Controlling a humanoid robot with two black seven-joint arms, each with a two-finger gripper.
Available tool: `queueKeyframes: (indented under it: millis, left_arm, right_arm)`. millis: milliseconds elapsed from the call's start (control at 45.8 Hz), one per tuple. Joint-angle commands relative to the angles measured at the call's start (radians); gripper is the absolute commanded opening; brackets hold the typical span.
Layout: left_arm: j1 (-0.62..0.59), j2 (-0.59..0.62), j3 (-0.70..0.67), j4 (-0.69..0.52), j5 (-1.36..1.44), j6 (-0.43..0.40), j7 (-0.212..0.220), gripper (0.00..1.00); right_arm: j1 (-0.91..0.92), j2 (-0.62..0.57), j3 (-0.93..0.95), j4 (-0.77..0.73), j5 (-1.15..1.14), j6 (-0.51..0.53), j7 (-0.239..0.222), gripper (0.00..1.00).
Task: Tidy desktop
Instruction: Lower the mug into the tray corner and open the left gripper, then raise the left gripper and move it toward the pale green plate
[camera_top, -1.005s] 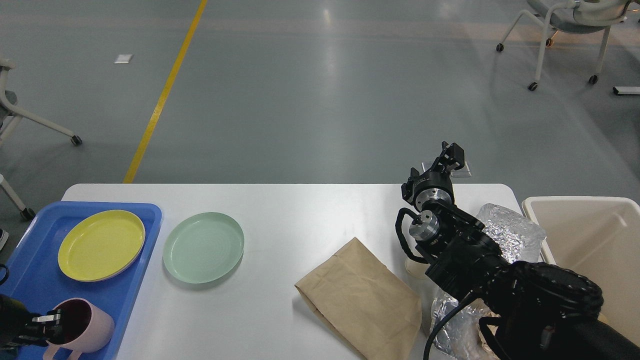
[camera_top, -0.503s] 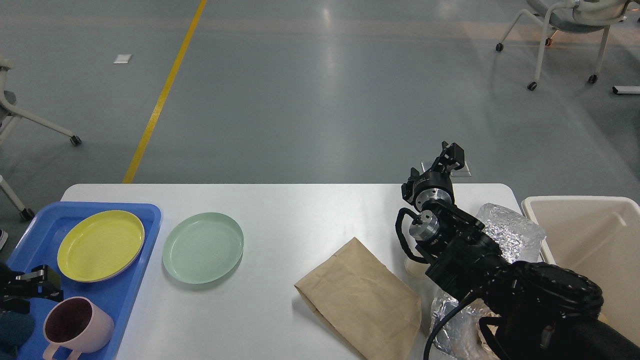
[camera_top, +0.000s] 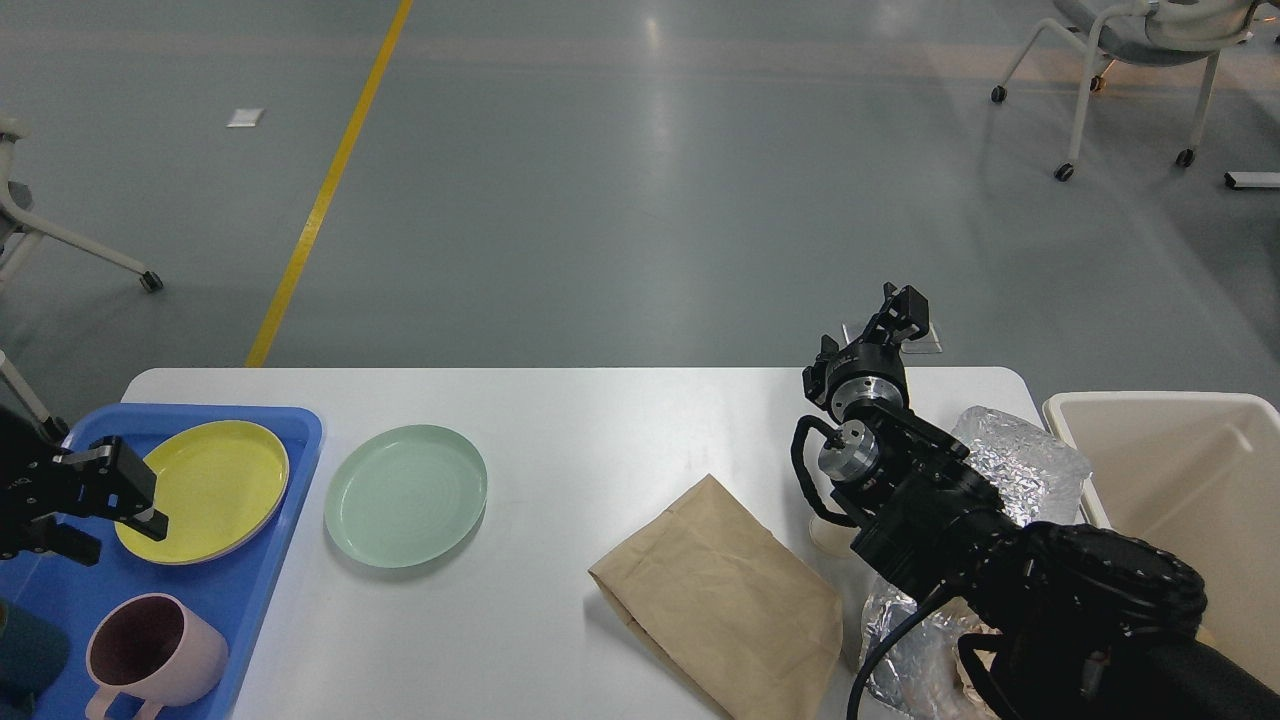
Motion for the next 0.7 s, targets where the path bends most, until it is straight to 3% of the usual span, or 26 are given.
queueKeyframes:
  millis: [0, 262, 459, 677]
  left_arm:
    - [-0.082, -0.043, 0.0, -0.071, -0.002, -0.007, 0.001, 0.58]
    - [-0.208, -0.202, 0.027, -0.126, -0.087, -0.007, -0.005, 0.57]
    - [-0.316, -0.402, 0.078, -0.126, -0.236, -0.006, -0.005, 0.57]
    - [-0.46, -0.503, 0.07, -0.148, -0.281, -0.007, 0.001, 0.55]
  right_arm:
    - [0.0, 0.0, 0.0, 0.0, 0.0, 0.0, 0.0, 1.0]
    - [0.0, 0.0, 0.0, 0.0, 0.0, 0.0, 0.0, 1.0]
    - [0.0, 0.0, 0.0, 0.0, 0.0, 0.0, 0.0, 1.0]
    - [0.0, 0.0, 0.0, 0.0, 0.0, 0.0, 0.0, 1.0]
